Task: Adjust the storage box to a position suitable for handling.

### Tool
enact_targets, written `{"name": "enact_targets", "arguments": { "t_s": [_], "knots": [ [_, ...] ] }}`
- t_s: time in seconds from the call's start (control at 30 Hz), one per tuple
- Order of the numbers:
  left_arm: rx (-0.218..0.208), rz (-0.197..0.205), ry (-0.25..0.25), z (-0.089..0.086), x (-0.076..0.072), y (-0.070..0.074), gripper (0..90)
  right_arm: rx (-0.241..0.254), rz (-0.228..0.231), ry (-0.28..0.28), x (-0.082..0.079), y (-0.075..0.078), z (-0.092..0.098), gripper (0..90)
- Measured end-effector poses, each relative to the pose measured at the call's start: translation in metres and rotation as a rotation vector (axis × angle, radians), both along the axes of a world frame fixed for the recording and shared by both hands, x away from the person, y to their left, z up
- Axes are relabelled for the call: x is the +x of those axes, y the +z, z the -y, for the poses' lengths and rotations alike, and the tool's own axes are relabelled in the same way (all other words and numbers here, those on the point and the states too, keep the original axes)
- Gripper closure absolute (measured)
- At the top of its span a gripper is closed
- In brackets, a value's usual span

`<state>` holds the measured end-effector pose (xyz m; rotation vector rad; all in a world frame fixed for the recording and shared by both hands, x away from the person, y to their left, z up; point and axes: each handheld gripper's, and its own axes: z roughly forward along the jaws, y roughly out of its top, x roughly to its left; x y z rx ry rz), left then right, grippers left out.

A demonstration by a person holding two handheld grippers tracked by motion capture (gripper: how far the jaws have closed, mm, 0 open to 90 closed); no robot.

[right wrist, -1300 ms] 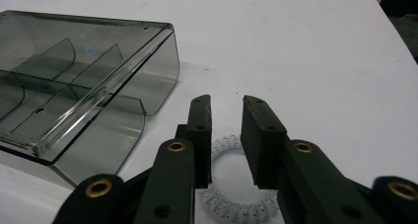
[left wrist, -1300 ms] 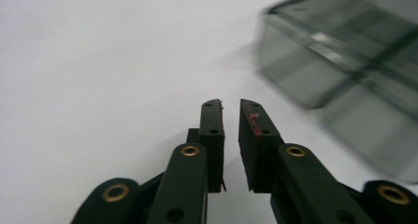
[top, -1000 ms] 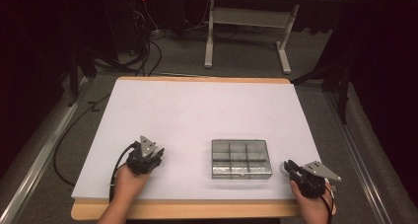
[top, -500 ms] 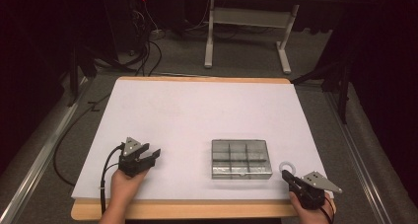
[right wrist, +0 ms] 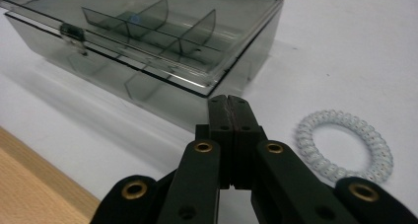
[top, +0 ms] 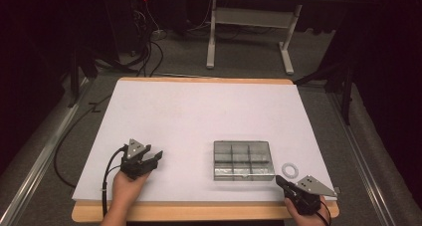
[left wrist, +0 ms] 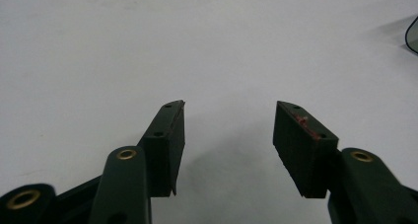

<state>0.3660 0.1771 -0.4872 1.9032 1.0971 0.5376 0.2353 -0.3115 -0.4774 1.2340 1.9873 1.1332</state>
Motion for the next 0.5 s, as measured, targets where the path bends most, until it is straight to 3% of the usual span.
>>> {"name": "enact_targets", "arguments": {
  "t_s": [0.5],
  "knots": [
    [0.016, 0.024, 0.001, 0.0019, -0.0024, 0.0002, 44.7, 0.005, 0.02, 0.003, -0.0007, 0.0058, -0.0037, 90.0]
  ]
}}
